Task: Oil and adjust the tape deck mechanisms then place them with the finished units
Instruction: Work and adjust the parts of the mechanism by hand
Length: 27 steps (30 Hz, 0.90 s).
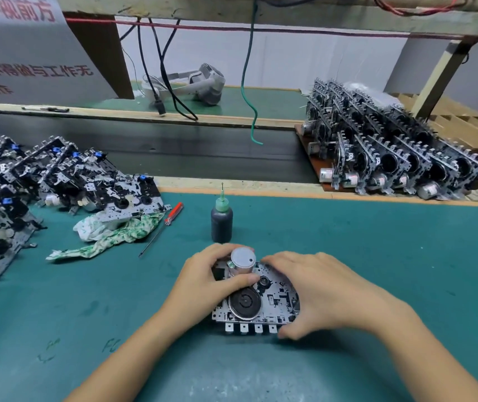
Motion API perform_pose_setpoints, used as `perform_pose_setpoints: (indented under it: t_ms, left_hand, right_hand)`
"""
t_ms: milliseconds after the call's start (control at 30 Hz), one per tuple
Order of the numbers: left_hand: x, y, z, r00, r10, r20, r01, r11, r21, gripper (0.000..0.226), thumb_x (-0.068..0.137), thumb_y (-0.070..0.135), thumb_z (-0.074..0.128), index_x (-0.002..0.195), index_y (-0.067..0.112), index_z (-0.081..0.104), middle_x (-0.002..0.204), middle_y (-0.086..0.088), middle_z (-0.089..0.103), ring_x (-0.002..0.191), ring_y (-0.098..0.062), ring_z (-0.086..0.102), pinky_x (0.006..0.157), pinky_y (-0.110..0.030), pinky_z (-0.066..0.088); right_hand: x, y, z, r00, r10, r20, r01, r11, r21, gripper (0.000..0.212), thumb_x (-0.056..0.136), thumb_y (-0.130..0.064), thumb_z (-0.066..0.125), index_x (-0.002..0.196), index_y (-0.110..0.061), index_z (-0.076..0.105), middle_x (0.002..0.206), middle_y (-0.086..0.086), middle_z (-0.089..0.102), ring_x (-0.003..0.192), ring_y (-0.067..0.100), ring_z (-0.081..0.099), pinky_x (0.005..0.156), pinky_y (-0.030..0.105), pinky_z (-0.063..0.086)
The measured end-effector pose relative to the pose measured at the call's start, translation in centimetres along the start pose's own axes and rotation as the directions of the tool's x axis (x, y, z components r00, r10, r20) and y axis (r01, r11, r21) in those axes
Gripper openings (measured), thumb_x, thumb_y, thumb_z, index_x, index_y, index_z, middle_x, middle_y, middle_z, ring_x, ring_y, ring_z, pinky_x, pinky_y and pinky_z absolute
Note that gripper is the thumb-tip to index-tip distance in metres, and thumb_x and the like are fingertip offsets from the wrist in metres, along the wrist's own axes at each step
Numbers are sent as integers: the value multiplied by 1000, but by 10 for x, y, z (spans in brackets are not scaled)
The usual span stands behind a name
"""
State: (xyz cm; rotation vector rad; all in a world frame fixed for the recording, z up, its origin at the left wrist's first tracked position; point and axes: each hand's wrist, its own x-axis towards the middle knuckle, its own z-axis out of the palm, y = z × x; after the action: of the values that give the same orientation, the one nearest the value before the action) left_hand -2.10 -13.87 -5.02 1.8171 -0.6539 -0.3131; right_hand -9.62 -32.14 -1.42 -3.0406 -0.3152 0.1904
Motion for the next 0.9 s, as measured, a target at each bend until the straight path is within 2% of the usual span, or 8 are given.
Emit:
perform_pose_setpoints:
  t_ms: [100, 167, 267, 367, 400, 433, 500, 900]
  left_hand:
    - [7, 4, -19, 977, -176, 123, 212, 880, -425, 52, 64, 58, 66, 104, 25, 73, 104, -1, 71, 104, -20, 64, 97, -34, 47]
    - [9, 2, -20, 909, -205, 363, 399, 677, -618, 82, 69, 76, 46, 107, 8, 72, 121, -16, 64, 114, -31, 58, 104, -42, 39]
    - [4, -4, -6, 828, -198, 524, 545, 498, -674, 108, 55, 87, 59, 112, -4, 47, 96, -34, 64, 86, -29, 56, 92, -32, 42]
    - [1, -11, 9, 780, -127, 612, 625, 171, -761, 107, 49, 78, 74, 124, 12, 33, 56, 7, 34, 44, -2, 33, 70, -24, 56]
    - [2, -9, 10, 779, -86, 621, 627, 127, -769, 108, 52, 79, 72, 128, 11, 37, 71, 11, 24, 59, -2, -3, 109, -34, 24]
    - [3, -6, 12, 781, -10, 625, 621, 128, -774, 107, 58, 79, 68, 133, 7, 42, 79, 10, 37, 63, -6, 54, 55, -17, 36]
    - [4, -2, 15, 784, 112, 611, 588, 181, -788, 99, 72, 74, 58, 140, 4, 44, 127, -12, 57, 123, -34, 52, 102, -44, 41]
    - [9, -19, 9, 872, -110, 478, 490, 238, -839, 89, 81, 75, 34, 132, 5, 54, 139, -16, 50, 128, -28, 49, 107, -44, 40]
  right_hand:
    - [-7, 0, -5, 999, -38, -19, 42, 848, 529, 82, 55, -50, 81, 130, -37, 48, 126, -25, 56, 114, -4, 52, 96, 17, 41]
    - [-11, -5, -2, 994, -102, -34, 75, 439, 895, 67, 56, -29, 83, 118, -37, 58, 117, -27, 63, 110, -6, 57, 92, 11, 43]
    - [-9, -26, 11, 978, -203, -51, 42, -45, 998, 64, 60, -41, 82, 118, -20, 65, 115, -3, 66, 109, 13, 60, 97, 34, 48]
    - [-3, -44, 23, 920, -385, -74, -80, -369, 926, 64, 77, -45, 72, 130, -15, 53, 127, 4, 61, 120, 18, 55, 102, 36, 45]
    - [-2, -44, 26, 920, -386, -63, -104, -397, 912, 68, 76, -46, 73, 131, -13, 50, 130, 6, 59, 122, 19, 54, 103, 36, 43]
    - [-1, -43, 28, 932, -358, -52, -99, -390, 916, 73, 71, -49, 76, 129, -12, 51, 132, 10, 57, 122, 21, 53, 105, 37, 42]
    - [1, -37, 34, 964, -265, -7, -86, -338, 937, 87, 59, -54, 82, 126, -7, 52, 136, 22, 50, 121, 29, 52, 106, 41, 40]
    - [7, -5, 41, 986, 124, 111, -85, -197, 977, 34, 71, -37, 71, 86, -7, 78, 93, 10, 74, 84, 16, 69, 80, 27, 53]
